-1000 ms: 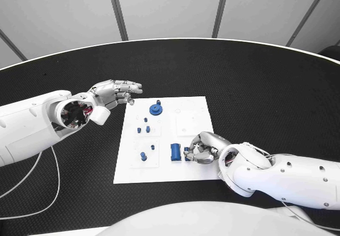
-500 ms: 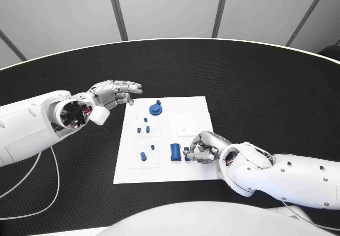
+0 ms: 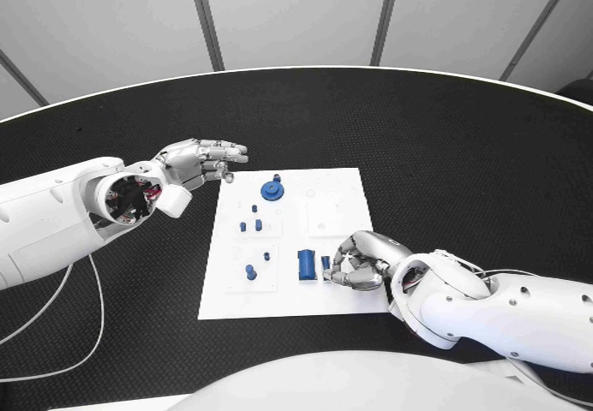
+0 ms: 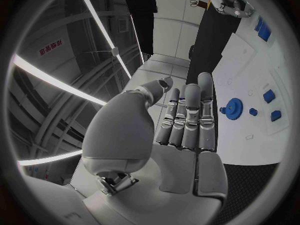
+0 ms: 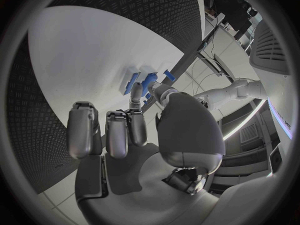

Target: Assemble the parts on the task board

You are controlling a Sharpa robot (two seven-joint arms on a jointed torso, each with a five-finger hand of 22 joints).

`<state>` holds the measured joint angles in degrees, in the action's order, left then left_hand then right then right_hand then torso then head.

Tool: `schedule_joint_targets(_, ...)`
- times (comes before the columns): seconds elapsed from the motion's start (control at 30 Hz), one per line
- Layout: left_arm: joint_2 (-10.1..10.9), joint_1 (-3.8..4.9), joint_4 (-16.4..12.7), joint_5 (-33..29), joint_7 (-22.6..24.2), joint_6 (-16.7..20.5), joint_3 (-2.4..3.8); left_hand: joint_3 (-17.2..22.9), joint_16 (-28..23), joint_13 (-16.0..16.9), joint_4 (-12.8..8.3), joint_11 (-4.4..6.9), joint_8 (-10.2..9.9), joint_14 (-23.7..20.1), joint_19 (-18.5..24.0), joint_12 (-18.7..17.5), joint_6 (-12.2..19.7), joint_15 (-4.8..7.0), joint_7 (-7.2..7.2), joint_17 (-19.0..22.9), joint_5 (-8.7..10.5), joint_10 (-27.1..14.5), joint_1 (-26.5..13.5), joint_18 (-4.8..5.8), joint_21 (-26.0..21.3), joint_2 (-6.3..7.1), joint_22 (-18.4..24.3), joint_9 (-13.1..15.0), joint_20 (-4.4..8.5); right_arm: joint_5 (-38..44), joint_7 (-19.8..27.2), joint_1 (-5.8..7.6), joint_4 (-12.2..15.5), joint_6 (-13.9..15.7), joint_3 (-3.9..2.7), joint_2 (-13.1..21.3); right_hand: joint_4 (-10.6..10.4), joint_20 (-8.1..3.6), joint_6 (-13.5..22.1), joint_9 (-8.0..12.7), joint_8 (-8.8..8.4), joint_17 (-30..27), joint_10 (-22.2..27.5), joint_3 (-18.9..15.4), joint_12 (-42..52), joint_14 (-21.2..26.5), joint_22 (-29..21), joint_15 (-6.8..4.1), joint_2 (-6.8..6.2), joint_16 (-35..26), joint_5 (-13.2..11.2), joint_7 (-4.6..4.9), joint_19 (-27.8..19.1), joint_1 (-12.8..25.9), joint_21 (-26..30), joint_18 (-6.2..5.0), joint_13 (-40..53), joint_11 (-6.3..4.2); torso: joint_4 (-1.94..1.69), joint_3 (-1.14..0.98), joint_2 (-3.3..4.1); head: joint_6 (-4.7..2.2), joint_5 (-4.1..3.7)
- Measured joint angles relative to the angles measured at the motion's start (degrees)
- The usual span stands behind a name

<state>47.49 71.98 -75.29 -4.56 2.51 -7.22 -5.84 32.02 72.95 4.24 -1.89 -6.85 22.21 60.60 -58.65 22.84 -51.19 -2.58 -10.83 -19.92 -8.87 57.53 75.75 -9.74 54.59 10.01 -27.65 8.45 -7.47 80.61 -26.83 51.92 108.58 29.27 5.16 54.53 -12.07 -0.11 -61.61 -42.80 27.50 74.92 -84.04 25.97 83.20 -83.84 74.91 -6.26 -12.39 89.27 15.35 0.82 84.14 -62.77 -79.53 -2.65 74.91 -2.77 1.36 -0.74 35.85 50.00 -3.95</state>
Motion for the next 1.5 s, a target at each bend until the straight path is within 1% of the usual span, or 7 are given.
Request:
schedule_joint_targets(0.47,-0.01,-0.01,-0.05,0.00,0.07,-0.04,-0.01,0.00,0.00,0.00,0.00,0.00,0.00,0.00,0.00,0.00,0.00,0.00,0.00,0.09,0.00,0.00,0.00,0.00,0.00,0.00,0.09,-0.07,0.00,0.00,-0.86,-0.01,-3.70,-0.76,0.01,-2.15,1.12,0.00,0.22,0.20,0.00,-0.01,0.00,0.80,0.00,-0.06,0.00,-0.05,0.62,0.00,-1.16,-0.22,0.00,-1.95,0.00,0.00,0.00,-0.41,-0.12,0.10,-0.01,0.00,-0.03)
schedule_joint_targets(0.67,0.04,-0.01,-0.04,0.00,0.07,0.01,-0.01,0.00,0.00,0.00,0.00,0.00,0.00,0.00,0.00,0.00,0.00,0.00,0.00,0.08,0.00,0.00,0.00,0.00,0.00,0.00,0.08,-0.06,0.00,0.00,-0.88,-0.01,-4.80,-2.25,0.01,-2.74,3.81,0.00,0.22,0.84,-0.01,-0.01,0.00,2.24,0.31,-0.20,0.00,-0.19,0.08,0.00,-9.03,-0.22,0.00,-5.38,0.00,0.00,0.00,-0.41,-0.10,0.11,0.01,0.00,0.03)
schedule_joint_targets(0.8,0.03,-0.01,-0.04,0.00,0.07,0.00,-0.01,0.00,0.00,0.00,0.00,0.00,0.00,0.00,0.00,0.00,0.00,0.00,0.00,0.08,0.00,0.00,0.00,0.00,0.00,0.00,0.08,-0.06,0.00,0.00,-1.03,-0.01,-5.06,-2.37,0.02,-2.83,4.26,0.00,0.22,1.10,-0.01,-0.01,0.00,2.70,0.31,-0.20,0.00,-0.19,-0.23,0.00,-10.30,-0.22,0.00,-5.96,0.00,0.00,0.00,-0.41,-0.06,0.11,0.00,0.00,0.07)
schedule_joint_targets(1.17,0.00,-0.01,0.02,0.00,0.15,0.00,-0.01,0.00,0.00,0.00,0.00,0.00,0.00,0.00,0.00,0.00,0.00,0.00,0.00,0.08,0.00,0.00,0.00,0.00,0.00,0.00,0.08,-0.06,0.00,0.00,0.11,-0.02,-4.13,1.78,0.02,-2.05,4.19,0.00,0.21,1.46,-0.26,-0.01,0.00,3.13,0.30,-0.20,0.00,-0.19,-0.31,0.00,-7.90,-0.21,0.00,-7.78,0.00,0.00,0.04,-0.40,-0.01,0.07,-0.05,0.00,0.01)
schedule_joint_targets(1.3,-0.04,-0.01,0.02,0.00,0.31,0.07,-0.01,0.00,0.00,0.00,0.00,0.00,0.00,0.00,0.00,0.00,0.00,0.00,0.00,0.08,0.00,0.00,0.00,0.00,0.00,0.00,0.07,-0.06,0.00,-0.76,2.40,-0.01,-3.24,4.47,0.01,-1.29,3.04,0.00,0.37,1.63,-0.58,-0.01,0.00,2.11,-0.67,-0.20,0.00,-0.19,-1.16,-0.04,-7.19,-0.07,0.00,-5.23,1.56,0.00,0.04,-0.40,-0.01,0.08,-0.06,0.00,-0.03)
schedule_joint_targets(1.43,-0.14,-0.01,0.12,0.00,0.60,0.32,-0.01,-0.15,0.00,0.00,0.15,0.00,0.00,0.00,0.00,0.00,0.00,0.00,0.00,0.08,0.00,0.00,0.00,0.00,0.00,0.00,0.07,-0.05,0.00,-5.62,8.20,0.00,-2.66,7.86,-0.01,-0.15,1.75,0.15,3.43,2.71,-3.00,-0.01,0.04,0.82,-4.71,-0.15,0.00,0.63,-1.58,-1.26,-6.34,1.68,-0.11,-4.56,6.24,0.00,0.03,0.83,0.03,0.15,-0.14,-0.15,-0.03)
schedule_joint_targets(1.5,-0.19,-0.02,0.16,-0.01,0.82,0.49,-0.01,-0.15,0.00,0.00,0.15,0.00,0.00,0.00,0.00,0.00,0.00,0.00,0.00,0.08,0.00,0.00,0.00,0.00,0.00,0.00,0.07,-0.05,0.00,-9.21,12.67,0.02,-3.09,9.18,-0.11,0.29,1.10,1.19,5.59,3.71,-5.14,-0.01,0.48,-0.42,-9.23,-0.15,0.00,1.77,-2.04,-3.02,-4.12,3.07,-0.11,-4.09,12.88,-0.99,0.03,2.16,0.10,0.21,-0.22,-0.47,0.03)
